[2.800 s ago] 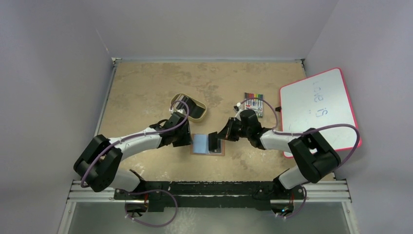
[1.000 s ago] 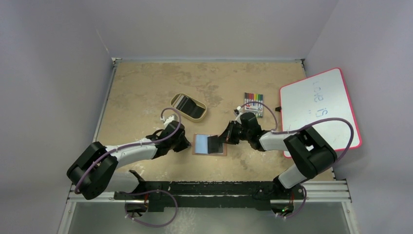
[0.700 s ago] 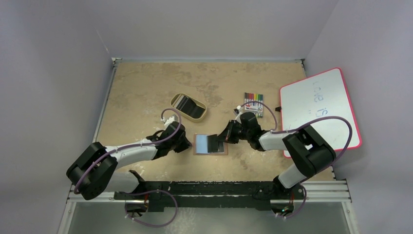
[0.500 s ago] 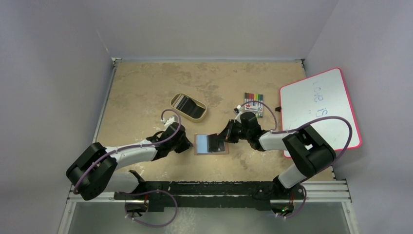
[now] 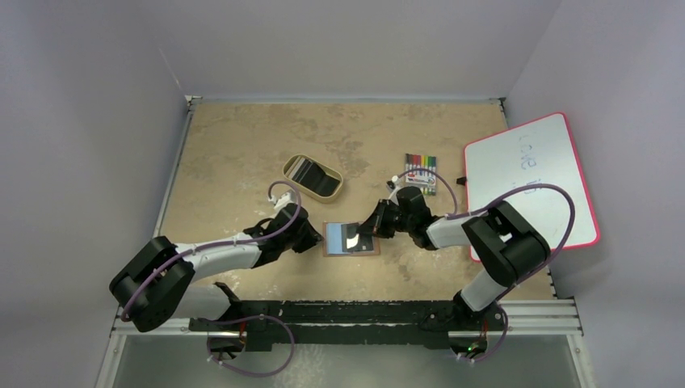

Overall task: Put the credit cards into the card holder
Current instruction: Insert the credit card into the card holder.

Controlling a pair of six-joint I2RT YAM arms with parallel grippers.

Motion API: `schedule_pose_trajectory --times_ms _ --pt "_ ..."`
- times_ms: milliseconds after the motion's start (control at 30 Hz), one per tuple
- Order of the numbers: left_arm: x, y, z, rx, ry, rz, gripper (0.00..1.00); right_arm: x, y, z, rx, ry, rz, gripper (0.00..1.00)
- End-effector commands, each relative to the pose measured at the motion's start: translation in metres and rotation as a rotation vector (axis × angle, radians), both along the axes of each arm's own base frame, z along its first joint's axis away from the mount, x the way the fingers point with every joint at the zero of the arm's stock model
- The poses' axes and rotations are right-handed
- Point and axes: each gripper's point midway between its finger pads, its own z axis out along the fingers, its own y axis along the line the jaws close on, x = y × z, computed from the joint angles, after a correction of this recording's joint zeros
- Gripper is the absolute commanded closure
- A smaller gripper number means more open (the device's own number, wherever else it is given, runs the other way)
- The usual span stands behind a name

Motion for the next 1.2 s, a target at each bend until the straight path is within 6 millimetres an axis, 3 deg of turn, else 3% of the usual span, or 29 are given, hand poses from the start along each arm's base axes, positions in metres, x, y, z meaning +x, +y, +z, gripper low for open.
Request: schedule_pose_trajectory --times_ms 0,400,933,1167 --pt "0.010 -0.013 0.015 -0.068 -0.050 0.012 1.00 0.012 0.003 0.007 -0.005 -0.044 -0.013 0.98" --pt "0.013 -0.024 0.013 -0.076 -0.050 -0.003 1.00 0.013 0.023 0.008 -0.028 -0.036 0.011 1.00" --pt "0.018 -0.022 0.018 -0.036 -0.077 -0.007 1.00 0.008 0.037 0.002 -0.102 -0.058 0.067 0.91" --pt "0.018 -0.014 0.016 0.019 -0.079 -0.008 1.00 0.006 0.029 0.009 -0.147 -0.087 0.079 0.82"
